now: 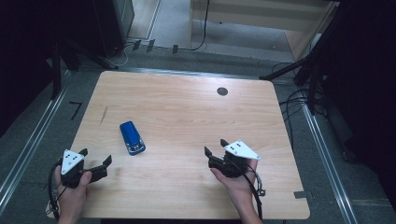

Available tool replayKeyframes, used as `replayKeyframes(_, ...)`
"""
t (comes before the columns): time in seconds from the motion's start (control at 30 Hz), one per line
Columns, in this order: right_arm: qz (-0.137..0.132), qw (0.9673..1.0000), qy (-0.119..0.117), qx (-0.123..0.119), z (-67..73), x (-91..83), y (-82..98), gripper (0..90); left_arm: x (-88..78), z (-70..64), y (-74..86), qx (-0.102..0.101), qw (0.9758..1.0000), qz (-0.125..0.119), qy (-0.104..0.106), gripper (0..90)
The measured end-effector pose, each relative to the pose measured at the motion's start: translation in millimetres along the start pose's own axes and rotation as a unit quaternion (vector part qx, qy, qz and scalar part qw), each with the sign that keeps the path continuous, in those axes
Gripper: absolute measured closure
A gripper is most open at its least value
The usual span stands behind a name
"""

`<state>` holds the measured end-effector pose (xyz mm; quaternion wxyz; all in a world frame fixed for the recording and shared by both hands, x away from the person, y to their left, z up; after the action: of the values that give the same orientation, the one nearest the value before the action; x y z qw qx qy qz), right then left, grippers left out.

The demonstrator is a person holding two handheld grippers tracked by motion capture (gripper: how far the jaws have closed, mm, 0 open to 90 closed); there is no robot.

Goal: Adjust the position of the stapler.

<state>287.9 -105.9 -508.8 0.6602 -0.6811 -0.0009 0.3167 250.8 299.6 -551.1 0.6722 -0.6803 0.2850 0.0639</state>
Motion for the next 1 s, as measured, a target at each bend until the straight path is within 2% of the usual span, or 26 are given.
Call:
replayKeyframes(0.03,0.0,1.0,0.0,0.0,0.0,0.0,0.0,35.7,0.0,0.0,0.0,0.0,1.0,0.0,0.0,7.7)
replayKeyframes(0.07,-0.001,1.0,-0.008,-0.005,10.0,7.1,-1.6,36.0,-0.2,-0.2,0.1,0.001,1.0,0.001,0.001,7.7)
replayKeyframes(0.1,-0.001,1.0,-0.008,-0.005,10.0,7.1,-1.6,36.0,-0.2,-0.2,0.1,0.001,1.0,0.001,0.001,7.7)
replayKeyframes(0.17,0.003,0.9998,-0.017,-0.009,24.1,17.1,-2.9,36.0,-0.8,-0.2,0.2,0.002,1.0,0.001,0.002,7.7)
replayKeyframes(0.2,0.003,0.9998,-0.017,-0.009,24.1,17.1,-2.9,36.0,-0.8,-0.2,0.2,0.002,1.0,0.001,0.002,7.7)
replayKeyframes(0.23,0.003,0.9996,-0.025,-0.011,33.5,23.3,-3.5,36.0,-1.0,0.4,0.2,0.002,1.0,0.001,0.001,7.7)
replayKeyframes(0.33,0.006,0.9993,-0.034,-0.014,46.0,32.1,-3.3,35.4,-1.5,1.0,0.2,-0.001,1.0,0.001,0.002,7.7)
replayKeyframes(0.37,0.006,0.9993,-0.034,-0.014,46.0,32.1,-3.3,35.4,-1.6,1.0,0.2,-0.003,1.0,0.0,0.002,7.7)
replayKeyframes(0.47,0.008,0.9989,-0.043,-0.017,61.0,42.7,-3.2,34.8,-2.0,0.9,0.2,-0.001,1.0,0.0,0.005,7.7)
replayKeyframes(0.5,0.008,0.9989,-0.043,-0.017,61.0,42.7,-3.2,34.8,-2.0,0.9,0.2,-0.001,1.0,0.0,0.005,7.7)
replayKeyframes(0.57,0.01,0.9985,-0.051,-0.019,72.0,49.9,-3.6,34.8,-2.2,0.7,0.4,0.0,1.0,0.001,0.005,7.7)
replayKeyframes(0.63,0.01,0.9983,-0.053,-0.021,75.6,52.1,-3.7,34.8,-2.1,0.3,0.5,0.001,1.0,0.0,0.006,7.7)
replayKeyframes(0.67,0.012,0.998,-0.058,-0.024,82.8,56.8,-3.5,34.8,-2.2,0.3,0.6,0.002,1.0,0.0,0.006,7.7)
replayKeyframes(0.87,0.02,0.9963,-0.076,-0.034,105.3,67.8,-2.4,34.5,-2.4,0.4,0.6,0.001,1.0,0.0,0.006,7.7)
replayKeyframes(0.9,0.02,0.9963,-0.076,-0.034,105.3,67.8,-2.4,34.5,-2.5,0.4,0.6,0.001,1.0,0.001,0.006,7.7)
replayKeyframes(0.93,0.022,0.9957,-0.082,-0.035,112.7,70.5,-2.2,34.5,-2.5,0.6,0.7,0.0,1.0,0.001,0.006,7.7)
replayKeyframes(1.0,0.023,0.9952,-0.087,-0.038,119.1,73.6,-2.1,34.4,-2.4,0.6,0.8,0.0,1.0,0.002,0.007,7.7)
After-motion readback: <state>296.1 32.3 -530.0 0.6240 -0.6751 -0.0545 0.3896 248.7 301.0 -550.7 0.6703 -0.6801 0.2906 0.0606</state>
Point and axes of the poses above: each handheld gripper's, and its own axes: x roughly forward along the jaws, y roughly out of its underside, z roughly to its left, the point moved 6 cm from there along x, roughly forward along the jaws, and after that the axes turned 6 degrees about y, right-handed, at the moved point
